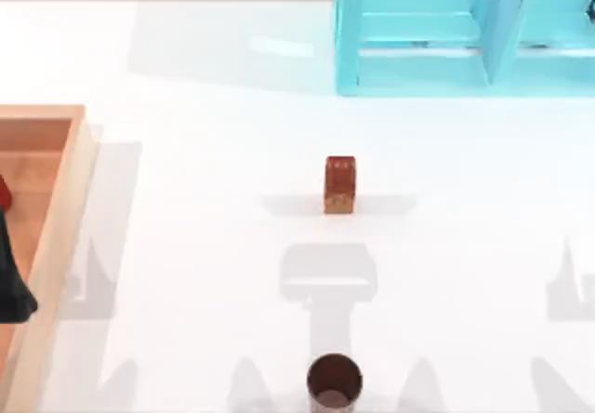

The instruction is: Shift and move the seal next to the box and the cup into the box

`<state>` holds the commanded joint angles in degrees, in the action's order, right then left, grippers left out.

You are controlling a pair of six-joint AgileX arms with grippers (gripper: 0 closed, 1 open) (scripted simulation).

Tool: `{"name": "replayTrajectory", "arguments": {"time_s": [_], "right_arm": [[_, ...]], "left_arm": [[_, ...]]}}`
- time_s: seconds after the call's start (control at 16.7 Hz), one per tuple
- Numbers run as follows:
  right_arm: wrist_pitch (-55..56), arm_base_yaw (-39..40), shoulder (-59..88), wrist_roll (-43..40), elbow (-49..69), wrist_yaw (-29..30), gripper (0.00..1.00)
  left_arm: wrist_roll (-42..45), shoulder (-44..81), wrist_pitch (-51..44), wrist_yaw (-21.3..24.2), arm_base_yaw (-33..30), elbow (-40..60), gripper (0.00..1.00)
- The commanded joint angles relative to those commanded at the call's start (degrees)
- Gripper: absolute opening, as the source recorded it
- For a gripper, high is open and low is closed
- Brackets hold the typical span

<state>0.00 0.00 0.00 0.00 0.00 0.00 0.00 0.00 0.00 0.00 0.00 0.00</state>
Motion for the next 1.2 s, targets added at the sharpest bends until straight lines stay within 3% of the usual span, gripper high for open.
{"name": "replayTrajectory", "arguments": {"time_s": [0.24, 0.48, 0.78, 1.2], "right_arm": [[0.0, 0.0, 0.0, 0.0, 0.0, 0.0, 1.00], [0.0, 0.0, 0.0, 0.0, 0.0, 0.0, 1.00], [0.0, 0.0, 0.0, 0.0, 0.0, 0.0, 1.00], [0.0, 0.0, 0.0, 0.0, 0.0, 0.0, 1.00]], "left_arm": [[-0.5, 1.5, -0.8, 0.0, -0.5, 1.6, 1.00], [-3.5, 11.2, -6.2, -0.2, -3.1, 11.2, 1.00], [-9.8, 33.2, -18.5, -0.8, -9.0, 32.1, 1.00], [-20.9, 73.3, -41.0, -1.7, -20.2, 70.0, 1.00]]}}
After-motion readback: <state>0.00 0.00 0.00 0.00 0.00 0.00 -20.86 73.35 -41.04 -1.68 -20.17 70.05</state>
